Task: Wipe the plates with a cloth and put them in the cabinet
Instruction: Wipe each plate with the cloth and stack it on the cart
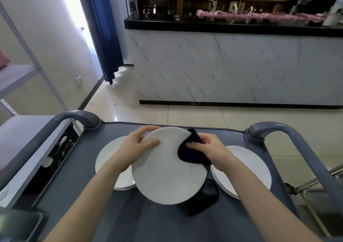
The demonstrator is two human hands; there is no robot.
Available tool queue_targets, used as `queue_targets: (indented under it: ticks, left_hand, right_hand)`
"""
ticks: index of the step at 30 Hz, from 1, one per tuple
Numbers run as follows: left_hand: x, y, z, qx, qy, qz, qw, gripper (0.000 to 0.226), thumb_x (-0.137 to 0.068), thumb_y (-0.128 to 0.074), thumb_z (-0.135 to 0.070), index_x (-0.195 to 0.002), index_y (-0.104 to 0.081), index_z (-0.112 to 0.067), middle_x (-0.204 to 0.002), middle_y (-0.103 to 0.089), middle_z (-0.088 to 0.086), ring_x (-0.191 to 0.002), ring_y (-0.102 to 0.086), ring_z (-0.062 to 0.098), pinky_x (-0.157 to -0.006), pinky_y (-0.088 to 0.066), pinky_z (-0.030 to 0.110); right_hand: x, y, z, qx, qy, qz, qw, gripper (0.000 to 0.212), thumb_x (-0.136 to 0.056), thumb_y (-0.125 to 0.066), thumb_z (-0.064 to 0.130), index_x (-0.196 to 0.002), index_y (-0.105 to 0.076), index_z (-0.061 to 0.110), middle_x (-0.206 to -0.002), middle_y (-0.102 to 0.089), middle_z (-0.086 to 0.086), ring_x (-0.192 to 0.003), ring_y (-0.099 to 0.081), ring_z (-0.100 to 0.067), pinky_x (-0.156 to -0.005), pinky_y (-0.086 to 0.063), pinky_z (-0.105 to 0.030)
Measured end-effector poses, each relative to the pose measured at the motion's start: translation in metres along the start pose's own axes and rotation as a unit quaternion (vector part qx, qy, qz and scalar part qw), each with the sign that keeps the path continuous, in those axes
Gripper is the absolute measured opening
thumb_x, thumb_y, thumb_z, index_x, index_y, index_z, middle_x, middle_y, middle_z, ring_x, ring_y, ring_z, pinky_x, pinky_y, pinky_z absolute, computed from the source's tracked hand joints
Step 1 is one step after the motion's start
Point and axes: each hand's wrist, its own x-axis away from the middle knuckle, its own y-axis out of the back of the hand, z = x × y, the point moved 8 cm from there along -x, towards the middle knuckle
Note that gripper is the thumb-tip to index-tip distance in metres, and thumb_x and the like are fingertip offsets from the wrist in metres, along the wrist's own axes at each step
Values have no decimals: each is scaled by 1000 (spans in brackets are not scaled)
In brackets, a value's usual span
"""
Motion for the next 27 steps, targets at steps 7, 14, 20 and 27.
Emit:
queue_targets:
  ticks: [7, 14, 20, 27]
  left_hand:
    - [18, -20, 37, 246, 2, -81, 966, 47, -91, -71, -21, -131, -54, -41, -120, -71, -7, -107, -71, 17, -77, -62, 36]
    - [16, -8, 30, 127, -12, -17, 992, 39, -96, -65, -22, -119, -62, -54, -115, -72, -12, -104, -71, 14, -74, -59, 26]
    - [6, -24, 3, -111, -34, 113, 987, 39, -99, -61, -24, -117, -59, -59, -105, -68, -25, -94, -67, 0, -70, -52, 14]
    - [13, 8, 17, 21, -31, -38, 999, 30, -88, -65, -36, -113, -64, -52, -102, -71, -17, -89, -69, 5, -72, -54, 24]
  right_hand:
    - [16, -1, -57, -368, -58, -166, 913, 23, -89, -64, 7, -112, -65, 1, -107, -73, -18, -90, -73, -27, -70, -61, -33]
    - [10, 23, -31, -148, -41, -81, 985, 26, -82, -71, 2, -108, -70, 0, -100, -75, -14, -90, -73, -27, -69, -59, -31]
    - [-10, -13, 38, 170, 33, 83, 981, 13, -81, -76, 9, -91, -77, 17, -86, -76, -1, -80, -71, -13, -71, -56, -23]
    - [-3, 0, 5, 52, -22, 24, 998, 11, -83, -75, 9, -92, -76, 14, -94, -77, -7, -86, -72, -20, -78, -56, -32]
